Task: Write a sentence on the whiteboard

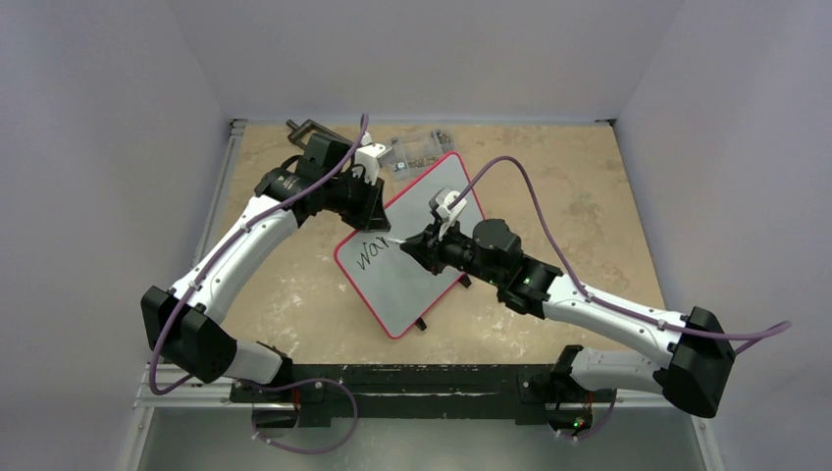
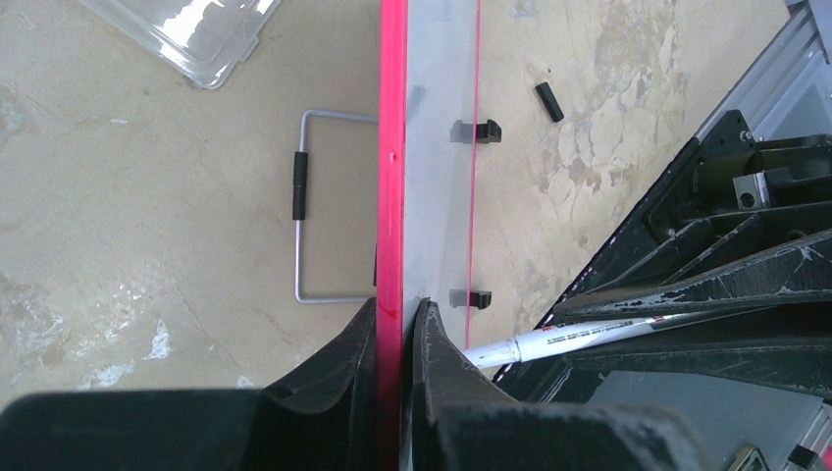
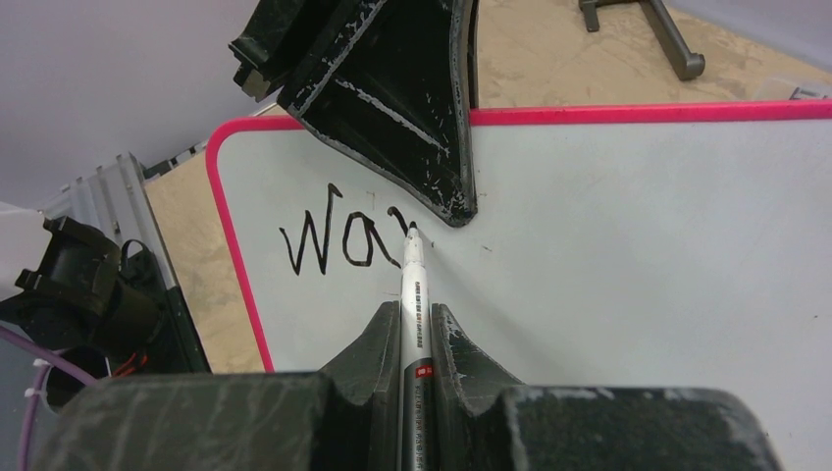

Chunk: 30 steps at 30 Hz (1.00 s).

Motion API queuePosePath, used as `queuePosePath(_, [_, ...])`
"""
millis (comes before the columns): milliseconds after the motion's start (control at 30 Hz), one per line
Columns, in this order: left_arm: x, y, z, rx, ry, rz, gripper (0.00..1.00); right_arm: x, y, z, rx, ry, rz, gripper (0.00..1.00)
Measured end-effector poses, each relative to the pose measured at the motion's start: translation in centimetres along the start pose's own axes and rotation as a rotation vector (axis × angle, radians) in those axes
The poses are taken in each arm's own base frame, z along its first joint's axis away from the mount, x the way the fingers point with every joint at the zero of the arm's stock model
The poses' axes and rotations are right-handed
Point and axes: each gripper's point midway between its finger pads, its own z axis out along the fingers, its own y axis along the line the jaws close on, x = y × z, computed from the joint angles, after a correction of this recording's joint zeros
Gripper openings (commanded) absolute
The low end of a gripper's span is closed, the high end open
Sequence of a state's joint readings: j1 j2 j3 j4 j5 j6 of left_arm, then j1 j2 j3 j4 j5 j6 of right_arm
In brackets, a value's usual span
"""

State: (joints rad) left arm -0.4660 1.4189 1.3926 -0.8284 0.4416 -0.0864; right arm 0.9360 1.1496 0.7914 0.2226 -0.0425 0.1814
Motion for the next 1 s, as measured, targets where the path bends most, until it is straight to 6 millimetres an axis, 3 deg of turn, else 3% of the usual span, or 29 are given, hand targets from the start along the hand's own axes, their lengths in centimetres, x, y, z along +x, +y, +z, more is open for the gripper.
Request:
queuePosePath(367, [0.0, 0.0, 0.01, 0.0, 0.0, 0.0, 0.0, -1.02, -0.39, 0.25, 0.03, -0.021, 0.0, 0.0])
queuePosePath(1000, [-0.01, -0.1, -0.06, 0.001, -0.002, 0.001, 0.0, -0.96, -0.2, -0.12, 0.018, -0.002, -0.014, 0.0])
